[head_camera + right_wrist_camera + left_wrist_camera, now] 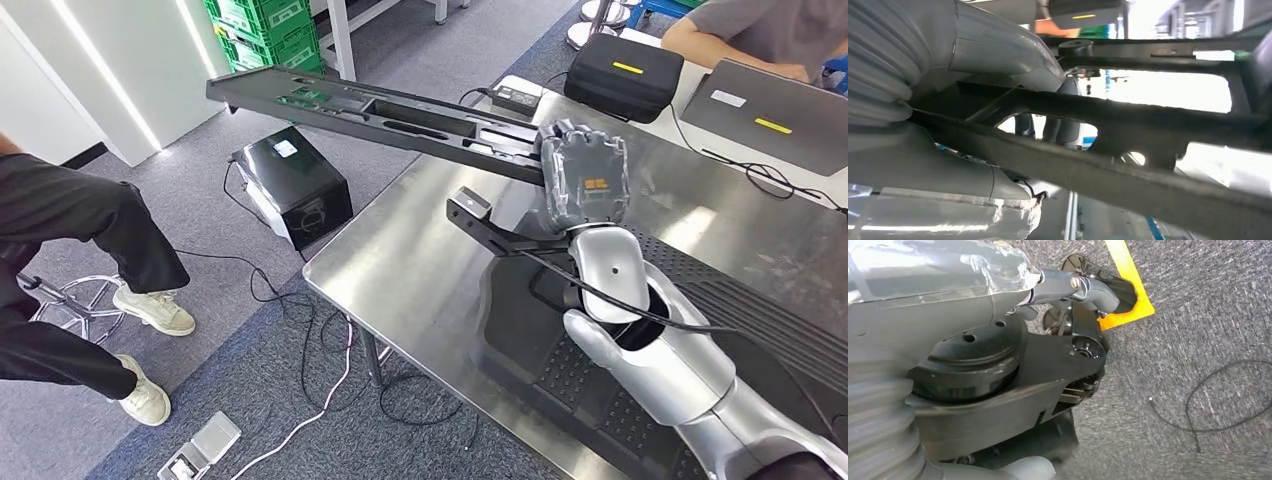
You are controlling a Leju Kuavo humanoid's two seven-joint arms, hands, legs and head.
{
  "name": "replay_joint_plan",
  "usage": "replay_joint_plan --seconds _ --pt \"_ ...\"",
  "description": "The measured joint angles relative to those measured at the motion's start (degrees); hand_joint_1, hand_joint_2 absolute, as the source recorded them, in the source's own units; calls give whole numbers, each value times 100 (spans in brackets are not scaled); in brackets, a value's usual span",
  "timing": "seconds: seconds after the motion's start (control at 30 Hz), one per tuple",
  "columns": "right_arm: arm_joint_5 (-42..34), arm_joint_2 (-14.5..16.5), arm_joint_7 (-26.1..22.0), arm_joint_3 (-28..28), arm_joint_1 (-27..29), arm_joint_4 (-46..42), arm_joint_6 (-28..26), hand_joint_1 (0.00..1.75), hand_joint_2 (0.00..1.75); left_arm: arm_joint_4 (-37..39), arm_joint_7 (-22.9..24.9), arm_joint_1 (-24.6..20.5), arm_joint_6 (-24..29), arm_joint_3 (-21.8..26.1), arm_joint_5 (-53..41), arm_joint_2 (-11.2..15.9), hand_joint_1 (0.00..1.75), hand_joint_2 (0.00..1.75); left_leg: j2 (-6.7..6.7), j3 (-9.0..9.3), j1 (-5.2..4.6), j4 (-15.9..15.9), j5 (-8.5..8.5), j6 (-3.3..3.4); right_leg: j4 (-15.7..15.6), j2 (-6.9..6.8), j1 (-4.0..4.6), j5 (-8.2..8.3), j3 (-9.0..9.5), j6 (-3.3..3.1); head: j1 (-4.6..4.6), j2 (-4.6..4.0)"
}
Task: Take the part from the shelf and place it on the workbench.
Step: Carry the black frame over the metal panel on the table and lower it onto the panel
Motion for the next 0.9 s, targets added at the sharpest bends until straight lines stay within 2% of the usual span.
replay_joint_plan --seconds 0.03,0.07,0.13,0.2,0.27,0.37,0.43,0.5,0.53,0.57,0.6,0.63,0.7,0.73,0.8,0.83,0.9 --pt "7 -22 20 0 -2 24 33 175 175 1 0 5 1 0 -1 0 0 175 20 1 -1 4 -6 -1 137 -13 -16 5 -73 14 24 0" --pt "10 -46 36 0 -8 47 59 175 175 1 0 8 1 0 -1 0 0 175 38 3 1 9 -13 -6 92 -25 -29 95 -59 25 46 0" --pt "17 -92 51 0 -34 81 83 175 175 1 0 8 1 -1 0 0 0 175 64 11 10 29 -35 -30 -410 -65 -44 416 174 40 81 0" --pt "23 -129 52 -1 -70 100 88 175 175 1 -1 3 6 0 2 1 0 175 89 11 6 63 -70 -77 -1051 -160 -26 635 474 38 132 0" --pt "30 -158 54 -2 -95 116 90 175 175 1 -2 1 15 1 4 3 0 175 119 7 -9 88 -96 -130 -1368 -192 2 679 613 -15 164 0" --pt "35 -192 59 -5 -116 137 91 175 175 1 -2 0 18 1 5 3 0 175 147 30 -3 121 -145 -215 -1390 -113 15 676 632 -133 135 0" --pt "38 -208 60 -7 -143 147 91 175 175 1 -2 -6 18 1 5 3 0 175 103 -83 10 448 -364 -266 -1417 -82 5 686 659 -204 94 0" --pt "39 -215 60 -4 -157 156 91 175 175 1 -2 -2 18 1 5 2 0 175 53 -425 14 1186 -729 -283 -1420 -44 16 681 662 -244 18 0" --pt "39 -216 60 -3 -156 162 91 175 175 1 -2 3 18 1 5 2 0 175 44 -605 13 1543 -857 -282 -1419 -18 28 680 664 -251 -17 0" --pt "39 -216 60 -2 -156 169 91 175 175 1 -2 9 18 0 5 2 0 175 39 -719 11 1750 -885 -274 -1418 12 40 678 668 -254 -42 0" --pt "39 -216 59 -2 -157 176 91 175 175 1 -2 14 18 -1 5 2 0 175 34 -729 7 1736 -795 -256 -1418 45 51 677 675 -256 -66 0" --pt "39 -216 58 -2 -157 183 91 175 175 1 -2 16 18 -1 5 3 0 175 24 -634 0 1500 -609 -227 -1418 78 59 676 685 -256 -86 0" --pt "39 -216 57 -2 -159 191 91 175 175 1 -2 17 18 0 5 6 0 175 -67 -302 -23 721 -194 -153 -1413 140 73 673 695 -250 -121 0" --pt "39 -216 57 -2 -159 196 91 175 175 1 -2 17 19 0 5 9 0 175 -116 -173 -35 401 -77 -126 -1407 169 75 672 687 -240 -128 0" --pt "36 -218 58 -2 -158 208 91 175 175 1 -2 18 21 -1 5 13 0 175 -168 -84 -55 134 -35 -97 -1406 213 60 680 662 -198 -128 0" --pt "30 -221 60 -2 -158 212 91 175 175 1 -2 17 22 -1 5 13 0 175 -146 -78 -57 96 -26 -83 -1417 233 43 690 657 -168 -131 0" --pt "10 -234 66 -4 -162 218 91 175 175 1 -2 12 21 0 5 13 0 175 -97 -40 -44 8 21 -30 -1370 179 32 641 640 -110 -131 0"
